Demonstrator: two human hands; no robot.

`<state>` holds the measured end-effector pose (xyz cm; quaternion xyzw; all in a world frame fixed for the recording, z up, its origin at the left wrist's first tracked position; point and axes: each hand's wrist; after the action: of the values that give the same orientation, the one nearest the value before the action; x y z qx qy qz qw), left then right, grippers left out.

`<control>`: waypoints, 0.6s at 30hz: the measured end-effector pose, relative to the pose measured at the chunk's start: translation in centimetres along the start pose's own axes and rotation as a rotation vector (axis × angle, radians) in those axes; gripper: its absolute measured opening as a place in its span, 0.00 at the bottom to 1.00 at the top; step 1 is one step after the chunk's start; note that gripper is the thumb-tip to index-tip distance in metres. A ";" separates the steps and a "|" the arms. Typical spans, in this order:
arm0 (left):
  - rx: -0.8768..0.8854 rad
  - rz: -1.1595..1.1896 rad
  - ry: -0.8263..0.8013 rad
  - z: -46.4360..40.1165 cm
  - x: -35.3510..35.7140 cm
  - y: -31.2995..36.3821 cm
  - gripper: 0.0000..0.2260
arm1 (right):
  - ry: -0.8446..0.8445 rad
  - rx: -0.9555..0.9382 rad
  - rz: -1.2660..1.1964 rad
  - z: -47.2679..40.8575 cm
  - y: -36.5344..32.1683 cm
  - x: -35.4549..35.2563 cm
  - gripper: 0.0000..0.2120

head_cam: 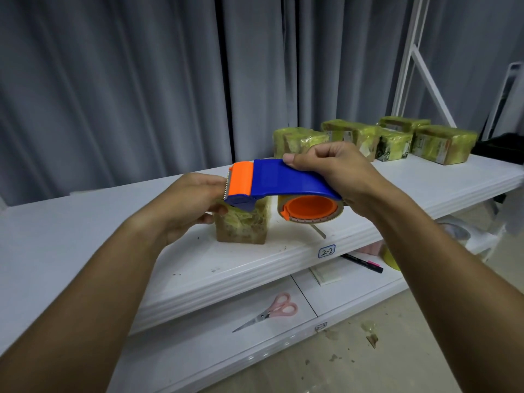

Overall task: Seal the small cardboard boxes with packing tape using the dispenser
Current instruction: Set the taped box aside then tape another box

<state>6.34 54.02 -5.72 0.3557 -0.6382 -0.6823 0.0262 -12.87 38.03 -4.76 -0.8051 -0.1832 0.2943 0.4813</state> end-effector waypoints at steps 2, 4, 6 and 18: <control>-0.029 -0.007 0.006 -0.1 -0.1 -0.1 0.09 | 0.001 -0.006 0.012 0.0 0.0 0.1 0.16; -0.045 -0.006 0.000 0.0 0.0 -0.1 0.08 | 0.001 -0.007 0.018 0.1 0.0 0.2 0.16; -0.048 -0.007 0.015 0.1 0.1 0.0 0.08 | 0.004 -0.008 0.018 0.1 -0.1 0.4 0.16; 0.025 -0.160 0.168 -0.2 -0.3 -0.4 0.11 | 0.013 -0.047 0.033 0.1 -0.7 1.0 0.17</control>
<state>6.83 54.06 -5.94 0.4617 -0.6119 -0.6419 0.0209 -12.14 38.99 -4.52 -0.8210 -0.1739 0.2926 0.4584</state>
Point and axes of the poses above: each hand's wrist, its own z-axis away from the middle knuckle, its own x-axis out of the palm, y = z × x, and after that the axes turned 2 degrees about y, right-handed
